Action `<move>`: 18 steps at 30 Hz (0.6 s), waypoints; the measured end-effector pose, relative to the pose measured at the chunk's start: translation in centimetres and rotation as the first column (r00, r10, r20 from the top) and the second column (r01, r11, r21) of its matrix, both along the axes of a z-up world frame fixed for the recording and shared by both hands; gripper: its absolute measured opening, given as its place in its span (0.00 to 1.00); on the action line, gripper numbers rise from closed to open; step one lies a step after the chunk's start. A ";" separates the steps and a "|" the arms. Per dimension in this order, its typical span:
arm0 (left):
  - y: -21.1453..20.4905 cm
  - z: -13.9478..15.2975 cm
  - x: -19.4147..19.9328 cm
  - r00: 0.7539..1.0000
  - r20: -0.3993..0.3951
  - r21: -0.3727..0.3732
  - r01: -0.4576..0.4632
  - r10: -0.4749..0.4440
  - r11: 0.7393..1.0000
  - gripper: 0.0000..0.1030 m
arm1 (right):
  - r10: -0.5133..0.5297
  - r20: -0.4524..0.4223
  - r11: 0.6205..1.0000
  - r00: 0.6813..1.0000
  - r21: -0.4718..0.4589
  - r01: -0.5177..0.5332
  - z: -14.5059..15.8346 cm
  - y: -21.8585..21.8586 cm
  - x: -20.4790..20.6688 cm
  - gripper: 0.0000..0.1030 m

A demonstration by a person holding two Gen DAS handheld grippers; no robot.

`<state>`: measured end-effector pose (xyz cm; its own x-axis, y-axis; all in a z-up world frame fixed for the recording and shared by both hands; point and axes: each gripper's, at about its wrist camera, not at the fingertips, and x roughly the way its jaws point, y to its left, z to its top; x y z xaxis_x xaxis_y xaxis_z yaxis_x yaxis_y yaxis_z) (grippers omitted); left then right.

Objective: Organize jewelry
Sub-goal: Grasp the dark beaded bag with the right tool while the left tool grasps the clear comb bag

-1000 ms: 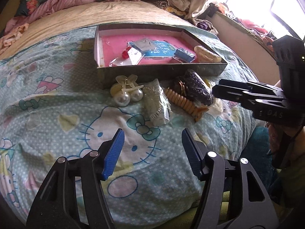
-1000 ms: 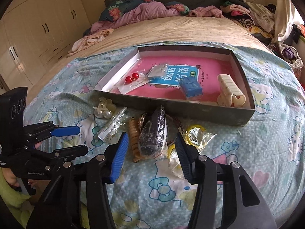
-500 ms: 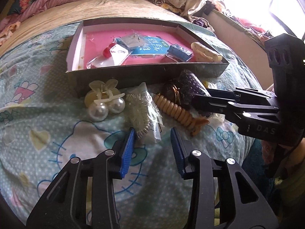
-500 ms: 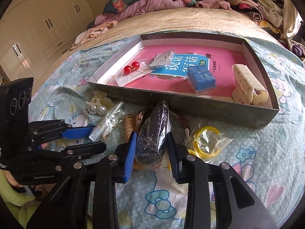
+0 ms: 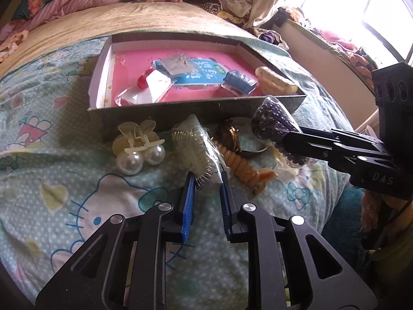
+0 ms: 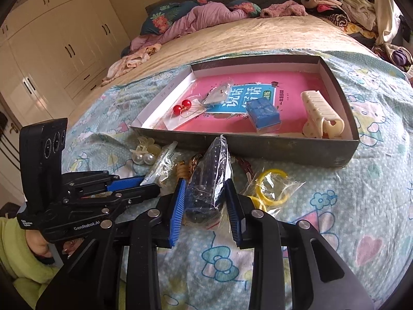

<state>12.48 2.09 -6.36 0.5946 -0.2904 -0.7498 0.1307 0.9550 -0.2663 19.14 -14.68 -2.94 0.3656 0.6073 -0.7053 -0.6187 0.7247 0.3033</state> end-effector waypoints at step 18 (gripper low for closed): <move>0.4 5.6 0.4 0.991 0.131 0.006 -0.007 0.006 1.000 0.10 | -0.080 0.082 0.995 0.993 0.063 0.075 3.6 -3.1 0.1 0.28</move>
<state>12.91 2.46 -0.80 0.6898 -0.2814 -0.6671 0.1578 0.9576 -0.2409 19.22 -17.82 0.64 0.4699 0.6146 -0.6336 -0.5864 0.7539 0.2963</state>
